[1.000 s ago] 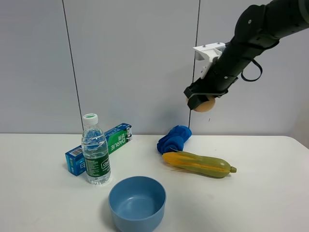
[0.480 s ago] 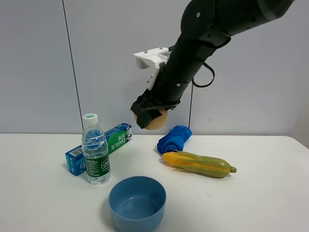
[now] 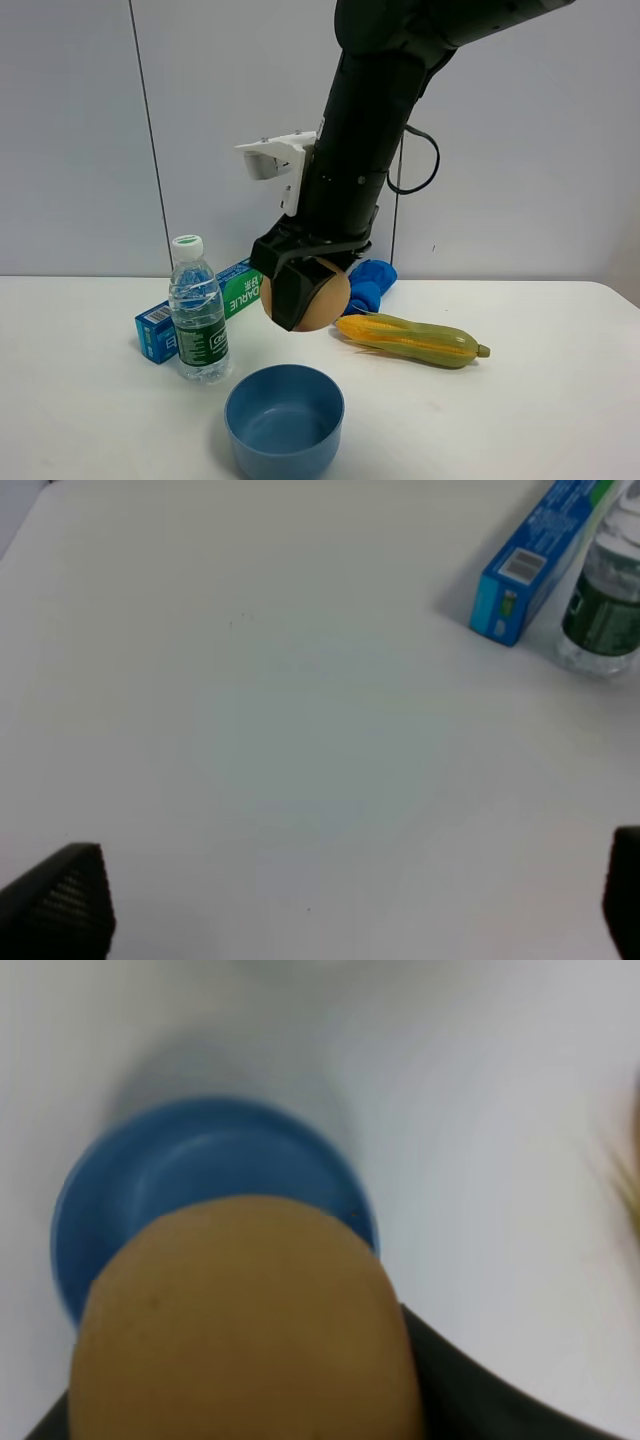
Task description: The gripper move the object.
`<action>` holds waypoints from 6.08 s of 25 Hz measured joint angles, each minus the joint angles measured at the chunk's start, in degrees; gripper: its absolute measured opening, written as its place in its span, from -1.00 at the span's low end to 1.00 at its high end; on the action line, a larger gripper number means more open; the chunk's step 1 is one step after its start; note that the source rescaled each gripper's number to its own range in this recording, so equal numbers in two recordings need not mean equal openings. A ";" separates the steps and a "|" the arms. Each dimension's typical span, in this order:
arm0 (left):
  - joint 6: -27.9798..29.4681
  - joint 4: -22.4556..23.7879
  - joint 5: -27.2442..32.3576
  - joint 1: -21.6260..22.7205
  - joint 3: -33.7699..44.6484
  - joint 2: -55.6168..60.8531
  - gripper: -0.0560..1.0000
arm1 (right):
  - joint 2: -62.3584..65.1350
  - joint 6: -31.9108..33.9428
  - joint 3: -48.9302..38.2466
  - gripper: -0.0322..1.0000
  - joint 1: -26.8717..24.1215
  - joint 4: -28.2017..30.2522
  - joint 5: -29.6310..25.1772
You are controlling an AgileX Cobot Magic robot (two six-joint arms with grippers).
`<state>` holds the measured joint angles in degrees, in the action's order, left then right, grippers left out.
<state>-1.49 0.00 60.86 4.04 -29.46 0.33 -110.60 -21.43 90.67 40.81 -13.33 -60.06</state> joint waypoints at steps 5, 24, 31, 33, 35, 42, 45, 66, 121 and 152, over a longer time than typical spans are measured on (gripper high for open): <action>0.00 0.00 0.00 0.00 0.00 0.00 1.00 | 0.45 0.21 0.00 -0.94 0.00 -0.07 -6.60; 0.00 0.00 0.00 0.00 0.00 0.00 1.00 | -4.04 0.03 0.10 -0.94 0.00 -1.50 -0.93; 0.00 0.00 0.00 0.00 0.00 0.00 1.00 | -6.40 -0.02 0.10 -0.94 0.00 -3.38 1.66; 0.00 0.00 0.00 0.00 0.00 0.00 1.00 | -7.80 -0.02 0.10 -0.94 0.00 -3.52 2.48; 0.00 0.00 0.00 0.00 0.00 0.00 1.00 | -9.15 -0.02 0.10 -0.94 0.00 -3.64 2.61; 0.00 0.00 0.00 0.00 0.00 0.00 1.00 | -10.91 -0.02 0.10 -0.94 0.00 -4.16 3.54; 0.00 0.00 0.00 0.00 0.00 0.00 1.00 | -10.91 -0.02 0.10 -0.94 0.00 -4.26 3.60; 0.00 0.00 0.00 0.00 0.00 0.00 1.00 | -10.91 -0.02 0.10 0.34 0.00 -3.87 3.71; 0.00 0.00 0.00 0.00 0.00 0.00 1.00 | 24.78 30.32 13.80 0.49 -1.96 49.78 -7.04; 0.00 0.00 0.00 0.00 0.00 0.00 1.00 | 60.38 28.83 13.96 0.49 -20.63 54.64 -9.44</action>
<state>-1.49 0.00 60.86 4.04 -29.46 0.33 -50.23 7.40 104.64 20.18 41.31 -69.50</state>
